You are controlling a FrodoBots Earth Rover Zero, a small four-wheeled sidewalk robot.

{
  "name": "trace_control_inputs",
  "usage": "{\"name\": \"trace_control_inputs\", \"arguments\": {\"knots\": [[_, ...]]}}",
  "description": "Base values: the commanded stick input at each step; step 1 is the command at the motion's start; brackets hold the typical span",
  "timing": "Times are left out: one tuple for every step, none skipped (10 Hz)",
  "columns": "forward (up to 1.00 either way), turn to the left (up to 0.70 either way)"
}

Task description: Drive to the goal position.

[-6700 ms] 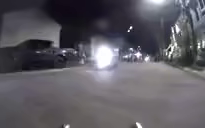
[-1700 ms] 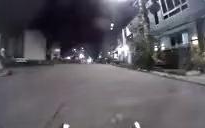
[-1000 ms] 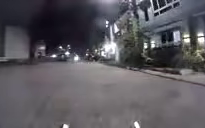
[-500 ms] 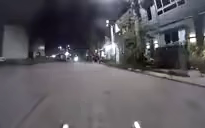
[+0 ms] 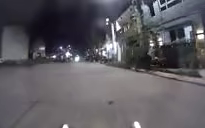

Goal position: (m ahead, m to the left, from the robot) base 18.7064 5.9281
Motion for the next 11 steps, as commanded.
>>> {"name": "trace_control_inputs", "arguments": {"knots": [[0.85, 0.0], [0.85, 0.0], [0.85, 0.0], [0.85, 0.0], [0.85, 0.0], [0.85, 0.0], [0.85, 0.0], [0.85, 0.0], [0.85, 0.0], [0.85, 0.0], [0.85, 0.0]]}}
